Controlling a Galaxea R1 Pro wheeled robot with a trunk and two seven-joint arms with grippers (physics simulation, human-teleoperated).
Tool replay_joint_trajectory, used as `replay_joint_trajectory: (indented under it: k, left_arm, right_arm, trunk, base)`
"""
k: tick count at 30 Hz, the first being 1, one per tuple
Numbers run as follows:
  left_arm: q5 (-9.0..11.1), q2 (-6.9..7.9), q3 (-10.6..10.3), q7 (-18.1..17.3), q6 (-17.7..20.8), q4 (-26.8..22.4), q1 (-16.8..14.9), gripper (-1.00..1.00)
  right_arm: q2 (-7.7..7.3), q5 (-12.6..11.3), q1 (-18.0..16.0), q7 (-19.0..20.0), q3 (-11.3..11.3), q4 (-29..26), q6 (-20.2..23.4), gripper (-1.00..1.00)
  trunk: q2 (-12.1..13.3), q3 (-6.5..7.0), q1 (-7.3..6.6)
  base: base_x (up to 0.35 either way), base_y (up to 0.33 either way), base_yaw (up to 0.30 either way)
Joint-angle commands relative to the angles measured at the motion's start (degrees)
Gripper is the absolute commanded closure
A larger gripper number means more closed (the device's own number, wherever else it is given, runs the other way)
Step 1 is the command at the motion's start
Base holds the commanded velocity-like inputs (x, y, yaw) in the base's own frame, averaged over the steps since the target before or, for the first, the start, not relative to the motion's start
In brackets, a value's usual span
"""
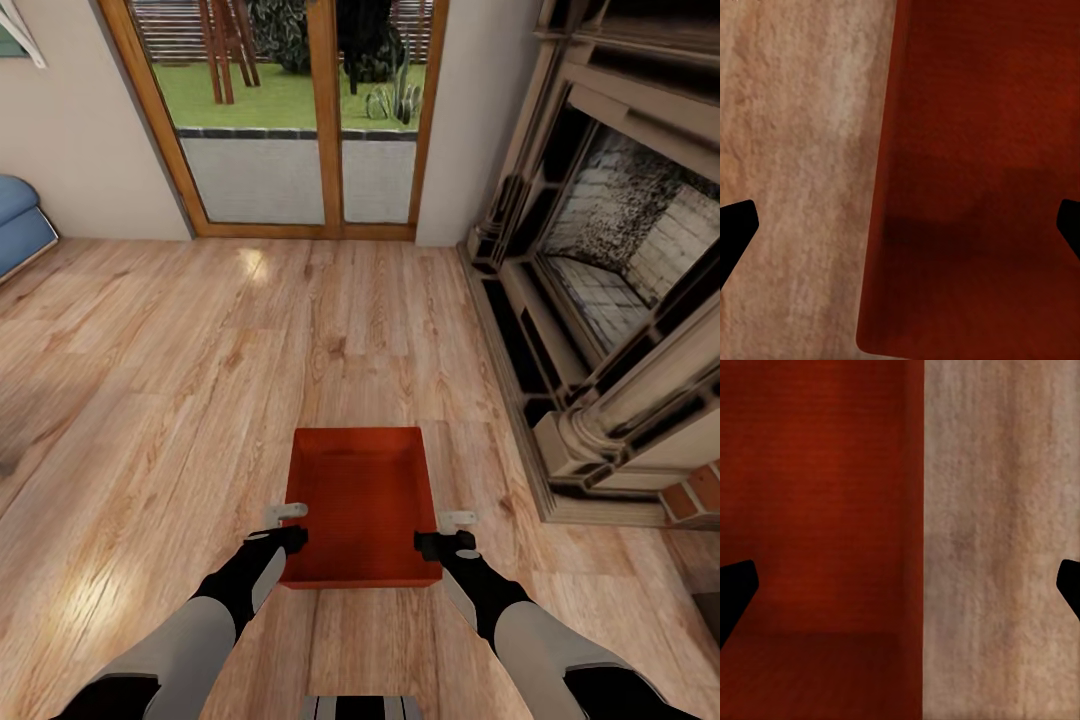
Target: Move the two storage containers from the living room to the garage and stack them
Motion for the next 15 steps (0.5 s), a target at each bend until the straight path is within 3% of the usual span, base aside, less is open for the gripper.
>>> replay_joint_trajectory:
  k: [1, 9, 15]
  left_arm:
    - [0.41, -0.04, 0.21, 0.15, 0.24, -0.11, 0.0, -1.0]
    - [0.38, -0.05, 0.19, 0.07, 0.23, 0.01, 0.01, -1.0]
    - [0.32, -0.04, 0.15, 0.01, 0.23, 0.03, 0.0, -1.0]
  right_arm:
    - [0.02, 0.2, -0.02, -0.3, 0.19, -0.02, 0.14, -1.0]
    - [0.05, 0.21, -0.02, -0.28, 0.19, -0.02, 0.14, -1.0]
    - [0.05, 0.2, -0.02, -0.3, 0.19, -0.02, 0.14, -1.0]
  trunk:
    - [-0.01, -0.03, -0.01]
    - [-0.01, -0.03, -0.01]
    - [-0.01, -0.03, -0.01]
  base:
    - [0.0, 0.0, 0.0]
    - [0.017, 0.0, 0.0]
    - [0.181, 0.0, 0.0]
